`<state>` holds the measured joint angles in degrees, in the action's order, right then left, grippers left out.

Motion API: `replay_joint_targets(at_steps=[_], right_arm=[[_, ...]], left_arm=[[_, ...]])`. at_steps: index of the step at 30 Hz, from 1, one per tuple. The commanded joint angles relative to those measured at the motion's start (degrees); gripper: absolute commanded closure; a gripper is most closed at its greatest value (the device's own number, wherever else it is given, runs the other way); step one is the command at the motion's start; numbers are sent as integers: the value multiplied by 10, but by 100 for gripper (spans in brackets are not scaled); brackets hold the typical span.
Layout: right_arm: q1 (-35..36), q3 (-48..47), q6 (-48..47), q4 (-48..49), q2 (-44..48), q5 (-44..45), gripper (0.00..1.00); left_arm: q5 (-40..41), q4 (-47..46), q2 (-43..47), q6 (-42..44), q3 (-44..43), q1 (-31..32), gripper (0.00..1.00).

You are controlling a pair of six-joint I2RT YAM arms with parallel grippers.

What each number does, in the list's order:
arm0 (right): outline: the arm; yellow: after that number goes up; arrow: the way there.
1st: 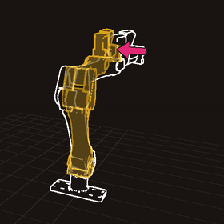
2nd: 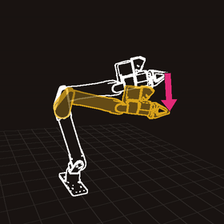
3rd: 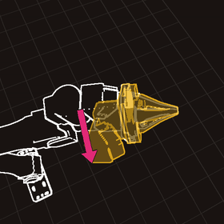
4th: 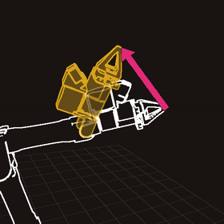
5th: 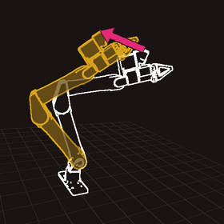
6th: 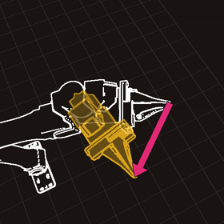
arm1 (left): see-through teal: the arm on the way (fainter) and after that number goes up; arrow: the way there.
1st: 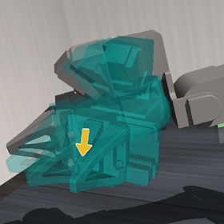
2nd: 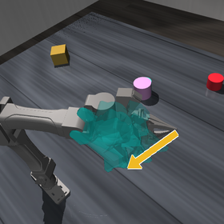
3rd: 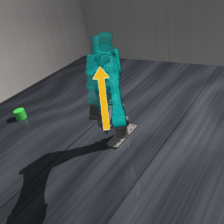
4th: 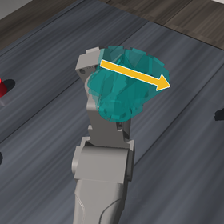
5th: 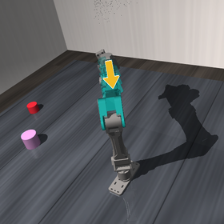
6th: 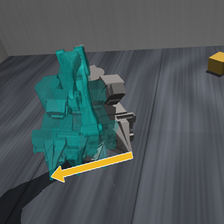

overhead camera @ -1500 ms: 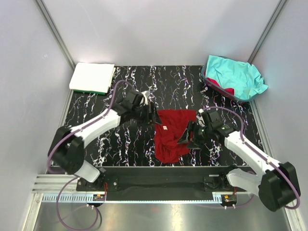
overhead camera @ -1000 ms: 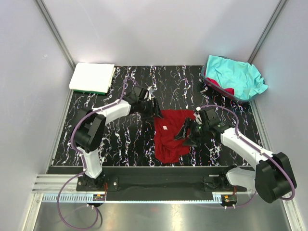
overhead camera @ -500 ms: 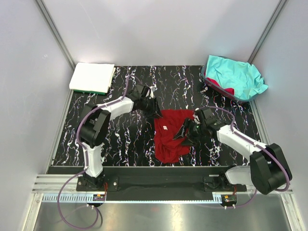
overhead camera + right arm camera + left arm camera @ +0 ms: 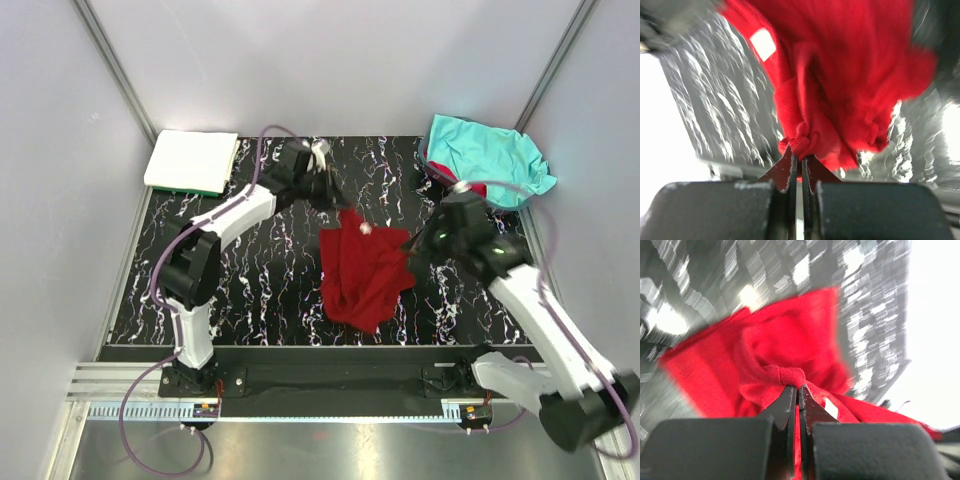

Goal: Fold and stack the t-shirts
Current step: Flatten the tshirt out

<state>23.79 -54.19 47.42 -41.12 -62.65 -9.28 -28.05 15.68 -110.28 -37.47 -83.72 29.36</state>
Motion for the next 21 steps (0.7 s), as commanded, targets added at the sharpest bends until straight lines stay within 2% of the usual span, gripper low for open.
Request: replay_joint_targets(at_steps=[1,4,5,7,8,10,12,13,15,16,18,19,21], right_arm=[[-16,-156,-55,-120,116,218,100],[-17,-272,-103,-143,154,283,100],[-17,-296,-132,-145,158,290,100],[-17,-361,-154,-156,175,301,100],[-17,-378,-177,-156,181,300,100],[-17,-413,-194,-143,202,284,100],[-16,-423,-237,-92,216,225,100],[-17,-426,-246,-80,213,155,100],[-17,-440,-242,-69,190,75,100],[-17,-437,-235,-63,157,-26,100],[-17,-382,-178,-8,127,-128,100],[-17,-348,-147,28,99,-229,100],[13,-259,-55,133,69,-307,100]], left_arm=[[-45,-171,36,-60,-115,8,100],[-71,-233,0,-83,-251,26,100],[-81,-230,-27,-68,-353,37,100],[-103,-194,-59,-49,-465,49,100],[-106,-187,-82,-41,-551,51,100],[-118,-209,-85,-53,-584,45,100],[-122,-226,-57,-67,-556,36,100],[-127,-236,-43,-68,-535,23,100],[-135,-235,12,-57,-457,4,100],[-139,-216,29,-48,-430,-8,100],[-153,-189,80,-16,-357,-58,100],[-165,-166,92,-9,-334,-99,100],[-183,-107,116,35,-292,-143,100]])
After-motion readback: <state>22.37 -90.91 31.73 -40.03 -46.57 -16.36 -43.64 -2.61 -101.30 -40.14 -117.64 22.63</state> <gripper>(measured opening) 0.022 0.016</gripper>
